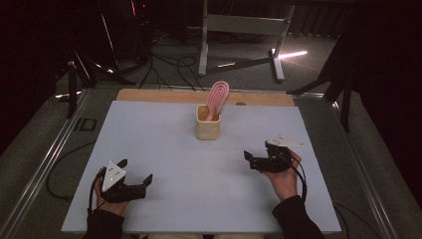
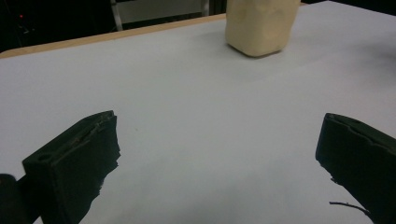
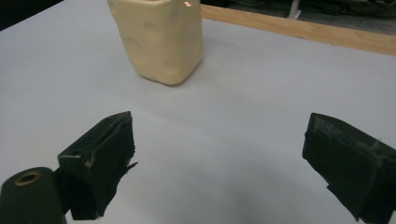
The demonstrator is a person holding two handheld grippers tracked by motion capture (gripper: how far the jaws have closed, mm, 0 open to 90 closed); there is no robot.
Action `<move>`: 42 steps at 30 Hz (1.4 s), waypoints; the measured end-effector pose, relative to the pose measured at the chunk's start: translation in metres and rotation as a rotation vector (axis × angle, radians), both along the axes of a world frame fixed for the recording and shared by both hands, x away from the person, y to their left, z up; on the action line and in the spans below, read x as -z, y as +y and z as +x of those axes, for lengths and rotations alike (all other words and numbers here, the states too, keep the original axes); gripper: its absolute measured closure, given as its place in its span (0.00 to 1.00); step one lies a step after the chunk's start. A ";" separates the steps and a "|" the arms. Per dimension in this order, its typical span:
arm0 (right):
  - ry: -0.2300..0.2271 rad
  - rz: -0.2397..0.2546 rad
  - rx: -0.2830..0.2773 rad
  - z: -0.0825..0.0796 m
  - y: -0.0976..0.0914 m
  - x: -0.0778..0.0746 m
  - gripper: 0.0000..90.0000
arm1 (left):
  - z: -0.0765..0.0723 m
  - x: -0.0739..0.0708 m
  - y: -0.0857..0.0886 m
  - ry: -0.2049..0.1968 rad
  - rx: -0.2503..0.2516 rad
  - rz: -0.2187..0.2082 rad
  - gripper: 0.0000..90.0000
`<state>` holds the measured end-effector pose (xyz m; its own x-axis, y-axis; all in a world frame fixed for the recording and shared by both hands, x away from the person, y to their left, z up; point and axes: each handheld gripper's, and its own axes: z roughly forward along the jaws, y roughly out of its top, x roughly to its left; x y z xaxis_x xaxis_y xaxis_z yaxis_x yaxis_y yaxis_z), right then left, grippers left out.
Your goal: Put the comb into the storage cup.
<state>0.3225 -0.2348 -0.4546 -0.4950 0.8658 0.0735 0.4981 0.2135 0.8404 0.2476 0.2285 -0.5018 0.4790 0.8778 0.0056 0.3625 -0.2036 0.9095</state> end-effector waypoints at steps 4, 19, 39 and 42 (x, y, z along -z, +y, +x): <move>-0.004 0.009 0.011 -0.008 -0.009 0.003 0.10 | 0.000 -0.002 0.007 -0.007 -0.022 -0.030 0.00; -0.057 0.021 0.009 -0.040 -0.026 0.022 0.10 | -0.002 -0.008 0.018 -0.028 -0.051 -0.062 0.00; -0.138 0.071 0.052 -0.072 -0.059 0.032 0.10 | -0.002 -0.009 0.026 -0.041 -0.070 -0.050 0.00; -0.165 0.062 0.048 -0.075 -0.058 0.031 0.10 | -0.002 -0.009 0.026 -0.042 -0.073 -0.049 0.00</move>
